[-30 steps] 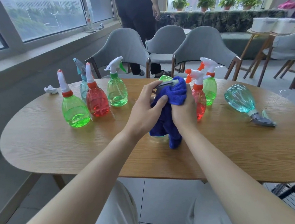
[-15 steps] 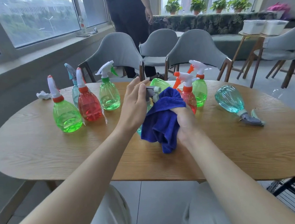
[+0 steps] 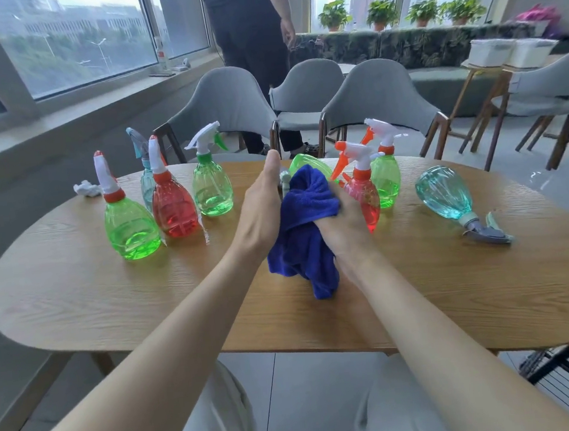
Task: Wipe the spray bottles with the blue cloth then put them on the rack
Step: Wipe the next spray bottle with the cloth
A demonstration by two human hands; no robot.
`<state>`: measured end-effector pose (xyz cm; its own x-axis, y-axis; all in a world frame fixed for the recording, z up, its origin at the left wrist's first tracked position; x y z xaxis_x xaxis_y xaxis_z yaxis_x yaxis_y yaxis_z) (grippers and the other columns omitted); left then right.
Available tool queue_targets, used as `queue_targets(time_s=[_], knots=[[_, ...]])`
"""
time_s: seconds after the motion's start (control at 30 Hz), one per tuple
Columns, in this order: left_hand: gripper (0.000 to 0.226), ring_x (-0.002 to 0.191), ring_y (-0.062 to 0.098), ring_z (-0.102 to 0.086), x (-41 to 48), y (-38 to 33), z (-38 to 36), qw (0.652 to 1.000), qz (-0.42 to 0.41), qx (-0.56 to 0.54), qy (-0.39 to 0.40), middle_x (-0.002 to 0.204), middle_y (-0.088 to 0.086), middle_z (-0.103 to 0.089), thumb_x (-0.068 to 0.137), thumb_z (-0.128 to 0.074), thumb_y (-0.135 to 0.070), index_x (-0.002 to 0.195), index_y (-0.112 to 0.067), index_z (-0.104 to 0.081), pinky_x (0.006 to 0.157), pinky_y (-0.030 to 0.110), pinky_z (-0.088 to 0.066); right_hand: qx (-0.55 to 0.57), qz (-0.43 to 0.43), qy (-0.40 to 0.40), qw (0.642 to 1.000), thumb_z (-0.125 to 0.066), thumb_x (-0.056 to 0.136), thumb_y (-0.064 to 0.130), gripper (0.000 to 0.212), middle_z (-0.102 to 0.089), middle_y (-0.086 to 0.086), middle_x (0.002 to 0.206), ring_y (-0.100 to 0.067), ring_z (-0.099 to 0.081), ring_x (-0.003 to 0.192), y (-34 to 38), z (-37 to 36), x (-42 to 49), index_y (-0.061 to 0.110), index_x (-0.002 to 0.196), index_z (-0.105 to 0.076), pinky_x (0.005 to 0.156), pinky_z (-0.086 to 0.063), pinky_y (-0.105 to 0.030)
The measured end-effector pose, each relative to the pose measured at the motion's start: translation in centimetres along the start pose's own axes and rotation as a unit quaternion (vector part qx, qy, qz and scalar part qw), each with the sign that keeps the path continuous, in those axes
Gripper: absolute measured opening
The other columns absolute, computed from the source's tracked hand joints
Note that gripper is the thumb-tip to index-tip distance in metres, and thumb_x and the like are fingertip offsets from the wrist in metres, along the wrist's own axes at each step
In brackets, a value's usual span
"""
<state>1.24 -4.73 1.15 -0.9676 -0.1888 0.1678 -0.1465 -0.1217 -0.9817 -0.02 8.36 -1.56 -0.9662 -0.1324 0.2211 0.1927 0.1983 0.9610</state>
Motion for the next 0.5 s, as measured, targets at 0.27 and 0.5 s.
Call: queue_targets(time_s=[0.27, 0.5], knots=[[0.052, 0.104, 0.019, -0.074, 0.7, -0.6, 0.3, 0.996, 0.018, -0.017, 0.083, 0.106, 0.005, -0.079, 0.113, -0.026, -0.040, 0.115, -0.015, -0.071, 0.104, 0.042, -0.056, -0.100, 0.104, -0.005, 0.990, -0.073, 0.099, 0.023, 0.030, -0.066, 0.005, 0.132, -0.006, -0.067, 0.115, 1.5, -1.5, 2.1, 0.048, 0.112, -0.066, 0.093, -0.056, -0.023], [0.056, 0.091, 0.023, -0.072, 1.8, -0.1, 0.5, 0.994, 0.070, -0.045, 0.074, 0.088, 0.005, -0.078, 0.106, -0.031, -0.047, 0.084, -0.023, -0.077, 0.102, 0.046, -0.055, -0.106, 0.121, -0.024, 0.987, -0.065, 0.096, 0.002, 0.030, -0.068, 0.017, 0.085, -0.004, -0.060, 0.078, 1.0, -0.7, 3.6, 0.031, 0.096, -0.070, 0.075, -0.051, -0.024]])
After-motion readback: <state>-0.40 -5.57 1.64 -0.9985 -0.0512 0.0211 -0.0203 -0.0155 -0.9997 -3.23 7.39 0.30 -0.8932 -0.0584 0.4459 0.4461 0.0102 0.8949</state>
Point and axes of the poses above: each hand's wrist, its own x-axis towards the middle knuckle, its own z-axis out of the back of the hand, y = z × x, the point moved 1 cm from there along x, towards the middle knuckle
